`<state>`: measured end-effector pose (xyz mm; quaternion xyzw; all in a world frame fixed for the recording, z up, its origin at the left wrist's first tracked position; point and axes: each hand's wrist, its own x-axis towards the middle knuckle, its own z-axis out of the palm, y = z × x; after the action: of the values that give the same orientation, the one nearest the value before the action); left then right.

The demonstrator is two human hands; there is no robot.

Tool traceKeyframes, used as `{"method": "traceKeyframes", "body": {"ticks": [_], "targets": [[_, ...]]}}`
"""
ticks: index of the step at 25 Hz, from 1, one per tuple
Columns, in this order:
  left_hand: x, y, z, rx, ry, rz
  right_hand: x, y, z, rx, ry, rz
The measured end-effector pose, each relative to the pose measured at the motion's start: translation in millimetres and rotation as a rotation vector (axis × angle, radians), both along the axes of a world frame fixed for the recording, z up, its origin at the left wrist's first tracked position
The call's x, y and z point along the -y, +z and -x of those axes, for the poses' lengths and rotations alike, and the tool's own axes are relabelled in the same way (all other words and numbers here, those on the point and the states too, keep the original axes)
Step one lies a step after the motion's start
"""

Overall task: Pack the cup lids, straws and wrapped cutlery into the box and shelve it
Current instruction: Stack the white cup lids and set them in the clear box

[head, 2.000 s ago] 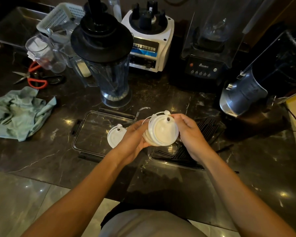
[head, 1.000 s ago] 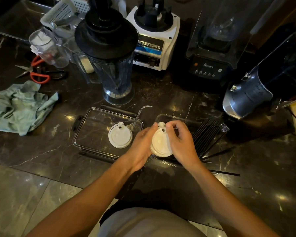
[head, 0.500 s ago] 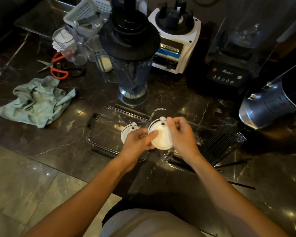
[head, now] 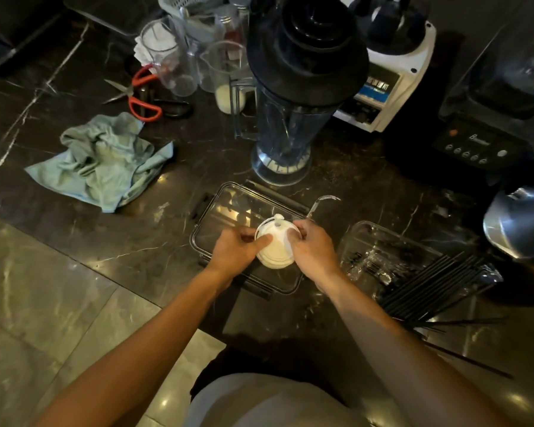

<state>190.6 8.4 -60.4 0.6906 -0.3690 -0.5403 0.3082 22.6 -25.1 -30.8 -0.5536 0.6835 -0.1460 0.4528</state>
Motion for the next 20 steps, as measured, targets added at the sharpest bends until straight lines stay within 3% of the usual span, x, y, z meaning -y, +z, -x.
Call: {"method": "traceKeyframes", "body": {"ticks": [5,11,16,20], "targets": [[1,-9,-2,0.173,-0.1,0.053,-8,-17,-2,-0.071,0.02,-0.031],[6,-11,-8,0.178,-0.132,0.066,-7,-19,-2,-0.093,0.005,-0.069],[5,-12,-11,0.206,-0.187,0.039,-13,-14,-7,-0.214,0.031,0.048],[17,12,-3,0.43,-0.235,0.079,-16,13,-3,-0.265,0.089,0.206]]}}
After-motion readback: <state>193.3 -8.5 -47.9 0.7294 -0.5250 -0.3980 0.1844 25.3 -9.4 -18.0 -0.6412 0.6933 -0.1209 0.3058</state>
